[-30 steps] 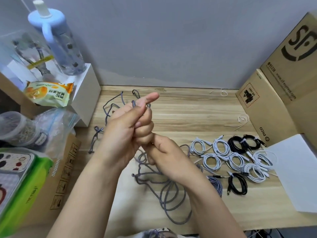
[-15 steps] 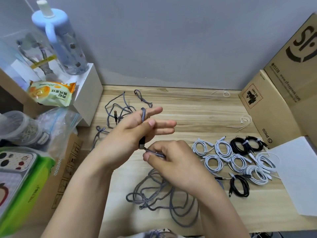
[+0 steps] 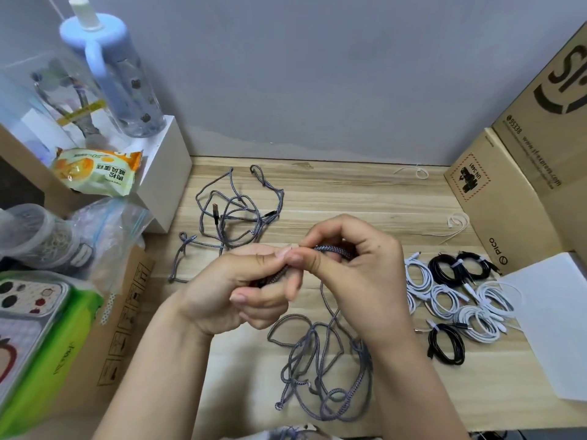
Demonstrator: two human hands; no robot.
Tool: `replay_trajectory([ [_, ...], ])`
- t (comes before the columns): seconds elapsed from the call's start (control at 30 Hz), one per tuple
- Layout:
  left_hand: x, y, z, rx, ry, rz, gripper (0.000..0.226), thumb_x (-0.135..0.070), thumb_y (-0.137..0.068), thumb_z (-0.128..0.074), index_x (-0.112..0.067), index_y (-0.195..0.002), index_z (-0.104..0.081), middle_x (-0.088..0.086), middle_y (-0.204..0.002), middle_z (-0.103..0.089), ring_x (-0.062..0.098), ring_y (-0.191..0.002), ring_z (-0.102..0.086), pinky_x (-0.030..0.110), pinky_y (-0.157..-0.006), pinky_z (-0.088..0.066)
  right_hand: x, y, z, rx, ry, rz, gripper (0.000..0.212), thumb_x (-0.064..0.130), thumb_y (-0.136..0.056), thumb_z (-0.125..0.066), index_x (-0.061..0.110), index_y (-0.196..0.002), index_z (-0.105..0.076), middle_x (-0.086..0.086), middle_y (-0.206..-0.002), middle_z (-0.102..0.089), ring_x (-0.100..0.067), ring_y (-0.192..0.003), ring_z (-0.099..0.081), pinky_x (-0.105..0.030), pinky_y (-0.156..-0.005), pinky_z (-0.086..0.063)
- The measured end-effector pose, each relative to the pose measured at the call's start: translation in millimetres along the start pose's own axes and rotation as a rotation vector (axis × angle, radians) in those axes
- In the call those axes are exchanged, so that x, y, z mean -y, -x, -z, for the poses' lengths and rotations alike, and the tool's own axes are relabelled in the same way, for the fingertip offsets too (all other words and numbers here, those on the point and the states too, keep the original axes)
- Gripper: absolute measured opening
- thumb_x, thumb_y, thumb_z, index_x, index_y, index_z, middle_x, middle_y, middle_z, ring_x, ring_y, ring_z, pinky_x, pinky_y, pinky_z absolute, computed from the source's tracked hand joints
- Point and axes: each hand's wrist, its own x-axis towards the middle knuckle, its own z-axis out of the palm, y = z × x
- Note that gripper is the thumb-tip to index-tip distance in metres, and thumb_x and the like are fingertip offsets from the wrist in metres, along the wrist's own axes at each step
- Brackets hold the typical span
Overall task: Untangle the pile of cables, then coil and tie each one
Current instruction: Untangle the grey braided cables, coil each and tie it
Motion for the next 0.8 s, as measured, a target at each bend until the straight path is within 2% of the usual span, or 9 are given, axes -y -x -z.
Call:
replay_trajectory([
  [0.1,-1.8,-3.4,-1.4,0.062,0.094,0.014,0.029,-0.029,-0.098,-0.045,-0.014,-0.075,-0.055,-0.01,-0.044,-0.03,0.004,-0.039,-0.025,0.017,-0.04,-0.017,-4.3,-4.3,2.7,0.015,-0.108,-0.089,0.016,0.018,-0.064,-0.079,0.027,-0.061,-0.066,0.011,-0.055,-0.058,0.001,-0.051,-0.047,-0.011,-0.05,-0.036],
  [0.17,-2.8,-8.8,-4.5,0.113,0.212,-0.032,0.027,-0.024,-0.1,-0.04,-0.011,-0.08,-0.053,-0.009,-0.047,-0.033,0.006,-0.042,-0.026,0.018,-0.042,-0.019,-10.5,-7.4,3.7,0.041,-0.262,-0.221,0.011,0.031,-0.07,-0.07,0.023,-0.064,-0.067,0.01,-0.05,-0.047,0.0,-0.039,-0.033,-0.013,-0.039,-0.024],
  [0.23,-4.4,-15.1,-8.2,0.121,0.294,-0.124,0.024,-0.017,-0.101,-0.037,-0.007,-0.09,-0.055,-0.006,-0.05,-0.035,0.008,-0.045,-0.027,0.019,-0.045,-0.022,-17.5,-9.0,3.5,0.061,-0.436,-0.424,0.02,0.036,-0.076,-0.056,0.019,-0.07,-0.064,0.008,-0.048,-0.035,0.0,-0.035,-0.02,-0.013,-0.036,-0.013],
  [0.37,-3.9,-23.1,-17.2,-0.09,0.293,-0.328,0.028,-0.004,-0.091,-0.05,0.004,-0.116,-0.06,0.001,-0.064,-0.054,0.004,-0.045,-0.026,0.015,-0.044,-0.032,-26.3,-3.1,-4.4,0.243,-0.383,-0.696,0.022,0.018,-0.101,-0.038,0.019,-0.084,-0.051,0.008,-0.044,-0.032,0.0,-0.035,-0.015,-0.015,-0.039,-0.008],
  [0.43,-3.1,-26.4,-22.6,-0.274,0.213,-0.416,0.038,0.001,-0.084,-0.052,0.008,-0.122,-0.054,0.003,-0.074,-0.064,0.001,-0.039,-0.03,0.011,-0.042,-0.035,-26.8,-0.5,-8.5,0.323,-0.297,-0.702,0.035,0.014,-0.101,-0.036,0.024,-0.072,-0.053,0.008,-0.045,-0.033,-0.001,-0.035,-0.015,-0.014,-0.04,-0.009],
  [0.5,-2.3,-28.0,-24.1,-0.423,0.119,-0.476,0.043,0.003,-0.083,-0.048,0.007,-0.125,-0.044,0.009,-0.086,-0.072,0.001,-0.039,-0.045,0.013,-0.043,-0.042,-25.7,1.0,-12.0,0.373,-0.177,-0.698,0.038,0.016,-0.101,-0.035,0.022,-0.066,-0.047,0.009,-0.044,-0.034,-0.001,-0.034,-0.017,-0.013,-0.039,-0.012],
  [0.6,-1.7,-28.6,-22.3,-0.509,0.027,-0.481,0.057,0.0,-0.083,-0.049,0.005,-0.136,-0.028,0.014,-0.101,-0.072,0.018,-0.068,-0.071,0.025,-0.067,-0.058,-25.6,4.3,-14.0,0.455,0.075,-0.625,0.036,0.017,-0.1,-0.037,0.019,-0.064,-0.04,0.011,-0.04,-0.039,0.001,-0.03,-0.027,-0.013,-0.035,-0.021],
  [0.67,-1.1,-27.7,-20.8,-0.56,-0.019,-0.452,0.063,-0.003,-0.083,-0.05,0.0,-0.14,-0.021,0.012,-0.107,-0.07,0.024,-0.078,-0.072,0.032,-0.08,-0.055,-25.0,5.6,-13.4,0.515,0.192,-0.586,0.035,0.015,-0.099,-0.04,0.02,-0.064,-0.044,0.012,-0.04,-0.043,0.001,-0.03,-0.035,-0.009,-0.037,-0.025],
  [0.8,0.9,-25.0,-17.0,-0.655,-0.174,-0.397,0.058,-0.01,-0.085,-0.045,-0.014,-0.137,-0.021,0.004,-0.114,-0.069,0.021,-0.082,-0.072,0.025,-0.084,-0.054,-23.2,6.0,-7.9,0.551,0.188,-0.625,0.027,0.016,-0.095,-0.048,0.022,-0.07,-0.056,0.011,-0.041,-0.043,-0.004,-0.037,-0.035,-0.02,-0.042,-0.028],
])
